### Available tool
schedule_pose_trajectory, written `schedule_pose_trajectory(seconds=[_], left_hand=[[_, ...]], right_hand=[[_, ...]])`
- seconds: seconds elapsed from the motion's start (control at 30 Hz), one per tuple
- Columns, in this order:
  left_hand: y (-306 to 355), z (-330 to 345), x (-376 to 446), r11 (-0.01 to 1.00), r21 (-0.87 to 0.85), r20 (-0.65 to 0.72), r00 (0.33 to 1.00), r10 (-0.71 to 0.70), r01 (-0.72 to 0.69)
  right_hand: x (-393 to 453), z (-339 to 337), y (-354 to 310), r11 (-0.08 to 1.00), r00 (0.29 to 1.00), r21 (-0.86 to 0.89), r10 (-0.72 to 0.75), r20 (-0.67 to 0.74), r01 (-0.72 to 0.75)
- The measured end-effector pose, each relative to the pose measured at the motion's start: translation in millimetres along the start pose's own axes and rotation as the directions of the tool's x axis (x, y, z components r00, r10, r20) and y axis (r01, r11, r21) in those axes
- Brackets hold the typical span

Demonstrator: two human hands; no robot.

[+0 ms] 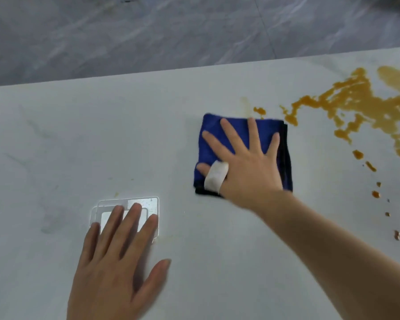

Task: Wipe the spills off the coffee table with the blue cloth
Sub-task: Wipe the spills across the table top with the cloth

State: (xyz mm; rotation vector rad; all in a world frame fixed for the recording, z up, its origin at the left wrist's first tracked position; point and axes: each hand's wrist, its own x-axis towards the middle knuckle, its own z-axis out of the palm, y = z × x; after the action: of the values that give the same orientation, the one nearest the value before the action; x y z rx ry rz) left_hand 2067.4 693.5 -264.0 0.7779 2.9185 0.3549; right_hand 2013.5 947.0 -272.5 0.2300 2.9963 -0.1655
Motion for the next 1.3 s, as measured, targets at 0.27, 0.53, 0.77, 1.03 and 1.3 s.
schedule_pose_trajectory(seconds=[0.27, 0.53, 0.77, 1.03, 1.3], left_hand=[[-2, 4, -3, 1.0, 0.003, -0.05, 0.999, 0.007, -0.007], [-1, 2, -4, 0.999, 0.04, 0.004, 1.0, -0.006, 0.006], [-1, 3, -2, 0.998, 0.057, 0.012, 1.0, -0.01, 0.01], [0, 3, 0, 1.0, 0.009, -0.046, 0.999, -0.002, 0.002], [1, 2, 7, 1.0, 0.011, -0.056, 0.998, 0.01, -0.009]], right_hand=[[11, -10, 49, 0.982, 0.98, -0.009, 0.191, 0.051, -0.19], [-21, 2, 8, 0.998, 0.998, -0.059, 0.023, 0.061, -0.019], [59, -7, 17, 1.0, 1.0, -0.025, -0.013, 0.024, 0.013], [43, -14, 43, 0.978, 0.977, 0.019, 0.206, 0.055, -0.207], [95, -7, 2, 0.994, 0.996, -0.055, -0.093, 0.014, 0.094]])
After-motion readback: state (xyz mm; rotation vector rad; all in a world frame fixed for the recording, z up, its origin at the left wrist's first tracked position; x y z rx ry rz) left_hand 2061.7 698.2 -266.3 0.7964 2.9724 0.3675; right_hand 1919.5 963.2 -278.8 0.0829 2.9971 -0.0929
